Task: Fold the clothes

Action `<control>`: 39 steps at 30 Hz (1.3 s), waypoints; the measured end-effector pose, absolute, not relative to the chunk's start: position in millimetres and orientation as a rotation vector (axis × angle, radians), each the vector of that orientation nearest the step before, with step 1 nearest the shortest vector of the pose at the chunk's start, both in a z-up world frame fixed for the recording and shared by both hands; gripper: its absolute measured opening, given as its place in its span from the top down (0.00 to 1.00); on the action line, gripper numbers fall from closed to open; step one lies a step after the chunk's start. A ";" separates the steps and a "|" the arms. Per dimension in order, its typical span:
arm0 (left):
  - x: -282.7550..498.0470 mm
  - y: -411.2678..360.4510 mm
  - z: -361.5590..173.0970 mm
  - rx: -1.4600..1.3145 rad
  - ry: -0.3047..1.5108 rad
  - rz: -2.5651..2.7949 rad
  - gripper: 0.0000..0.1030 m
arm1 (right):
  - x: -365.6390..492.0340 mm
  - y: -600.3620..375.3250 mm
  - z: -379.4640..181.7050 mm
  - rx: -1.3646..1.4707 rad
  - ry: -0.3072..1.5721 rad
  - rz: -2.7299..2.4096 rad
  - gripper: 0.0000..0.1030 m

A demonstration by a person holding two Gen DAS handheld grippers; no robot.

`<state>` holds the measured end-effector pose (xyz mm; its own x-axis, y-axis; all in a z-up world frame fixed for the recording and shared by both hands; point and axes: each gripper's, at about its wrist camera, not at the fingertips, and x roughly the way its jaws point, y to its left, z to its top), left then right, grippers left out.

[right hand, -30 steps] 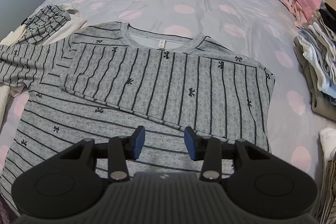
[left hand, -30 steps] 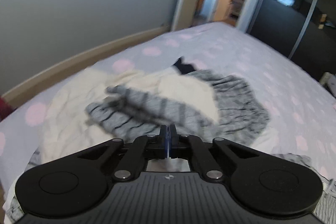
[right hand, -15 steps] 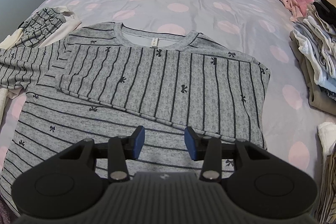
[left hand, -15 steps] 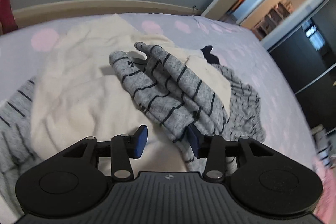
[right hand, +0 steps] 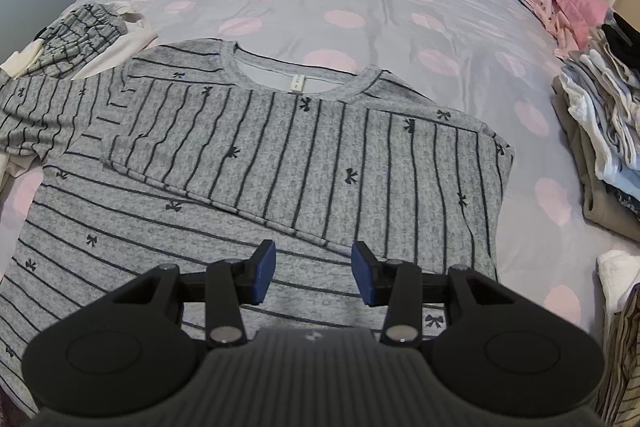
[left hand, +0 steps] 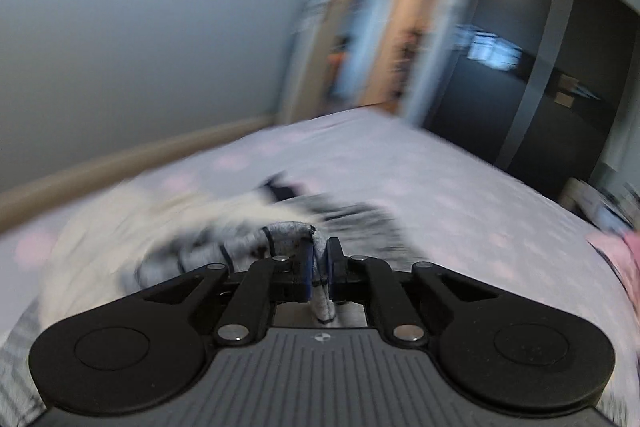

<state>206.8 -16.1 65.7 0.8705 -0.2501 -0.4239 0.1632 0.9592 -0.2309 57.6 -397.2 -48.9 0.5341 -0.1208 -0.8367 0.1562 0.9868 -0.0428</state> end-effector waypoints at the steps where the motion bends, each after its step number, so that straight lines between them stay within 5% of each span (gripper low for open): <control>1: 197.3 -29.9 70.0 -0.157 0.446 -0.271 0.95 | 57.6 -399.5 -48.3 0.045 0.994 -0.175 0.56; 10: 124.5 -168.7 56.7 0.203 0.396 -0.616 0.95 | 50.5 -422.7 -49.3 0.123 1.021 -0.232 0.56; 20: 32.5 -270.1 -45.9 0.693 0.532 -0.933 0.93 | 38.7 -439.6 -61.5 0.155 1.052 -0.240 0.57; 29: 11.9 -259.5 -69.2 0.828 0.705 -1.011 0.78 | 36.7 -419.5 -71.2 0.188 1.073 -0.154 0.57; 39: 51.6 -221.3 -37.0 0.784 0.599 -0.824 0.61 | 46.0 -383.0 -79.9 0.102 1.108 -0.057 0.56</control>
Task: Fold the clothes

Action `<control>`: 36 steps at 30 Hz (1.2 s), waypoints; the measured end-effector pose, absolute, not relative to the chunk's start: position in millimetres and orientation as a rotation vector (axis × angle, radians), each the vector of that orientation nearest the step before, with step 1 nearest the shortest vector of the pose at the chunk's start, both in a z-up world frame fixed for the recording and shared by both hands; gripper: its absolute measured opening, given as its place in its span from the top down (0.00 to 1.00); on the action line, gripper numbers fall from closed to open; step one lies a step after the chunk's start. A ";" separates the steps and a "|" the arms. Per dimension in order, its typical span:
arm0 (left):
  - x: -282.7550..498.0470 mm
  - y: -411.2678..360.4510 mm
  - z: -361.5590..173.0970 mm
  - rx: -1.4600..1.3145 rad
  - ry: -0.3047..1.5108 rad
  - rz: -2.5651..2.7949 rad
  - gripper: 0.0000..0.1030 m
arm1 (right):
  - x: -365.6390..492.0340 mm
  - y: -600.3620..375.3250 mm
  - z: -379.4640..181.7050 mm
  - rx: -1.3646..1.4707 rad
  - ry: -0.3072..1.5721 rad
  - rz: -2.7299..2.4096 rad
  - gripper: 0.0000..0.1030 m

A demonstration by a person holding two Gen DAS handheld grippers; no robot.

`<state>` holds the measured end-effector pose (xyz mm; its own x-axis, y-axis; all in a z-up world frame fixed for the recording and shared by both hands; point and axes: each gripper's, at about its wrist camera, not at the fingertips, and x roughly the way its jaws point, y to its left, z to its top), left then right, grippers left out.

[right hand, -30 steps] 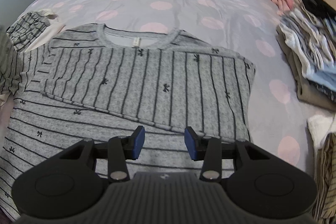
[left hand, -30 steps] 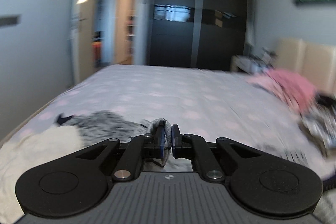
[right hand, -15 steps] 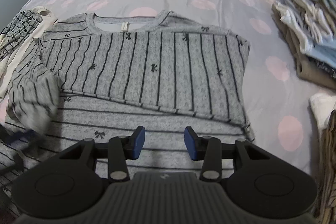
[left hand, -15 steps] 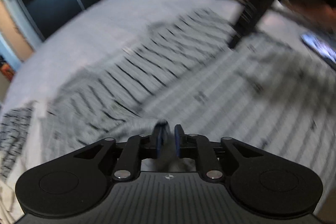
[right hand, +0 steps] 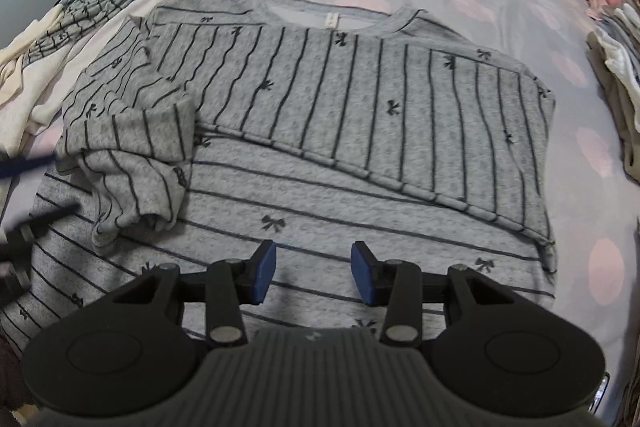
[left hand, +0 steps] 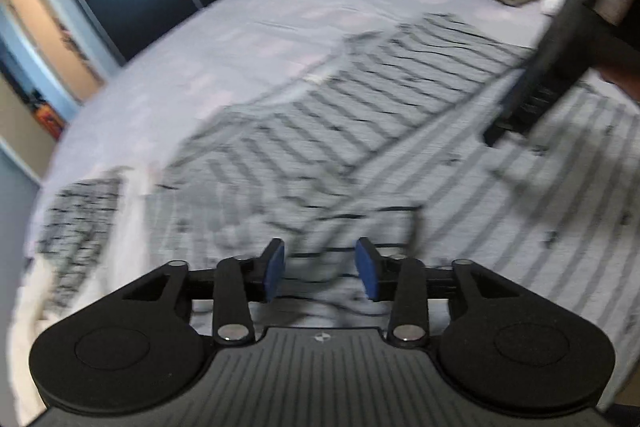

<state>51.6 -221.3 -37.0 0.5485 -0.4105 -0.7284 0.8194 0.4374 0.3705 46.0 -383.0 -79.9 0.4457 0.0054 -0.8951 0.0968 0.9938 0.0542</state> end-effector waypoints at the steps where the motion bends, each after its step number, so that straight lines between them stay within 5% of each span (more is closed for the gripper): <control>1: 58.2 -219.5 -37.4 0.781 0.601 -0.804 0.61 | 46.7 -382.6 -81.2 0.111 1.115 -0.052 0.56; 6: 86.2 -218.4 -52.5 0.791 0.676 -0.752 0.62 | 45.2 -374.6 -85.7 0.125 1.157 -0.038 0.56; 8: 90.4 -218.9 -58.5 0.796 0.714 -0.747 0.87 | 42.2 -366.1 -91.0 0.068 1.183 -0.061 0.56; 11: 93.3 -220.4 -64.1 0.802 0.762 -0.759 0.99 | 33.6 -354.3 -100.1 0.000 1.228 -0.078 0.55; 29: 64.2 -288.4 -11.1 0.426 0.829 -1.152 0.99 | -32.8 -326.4 -113.3 -0.307 1.186 0.023 0.50; 32: 62.3 -296.2 -7.4 0.393 0.850 -1.195 0.80 | -37.2 -325.4 -116.4 -0.312 1.188 0.028 0.50; 36: 58.3 -296.8 -4.3 0.407 0.818 -1.203 0.75 | -42.5 -328.5 -114.6 -0.301 1.182 0.034 0.50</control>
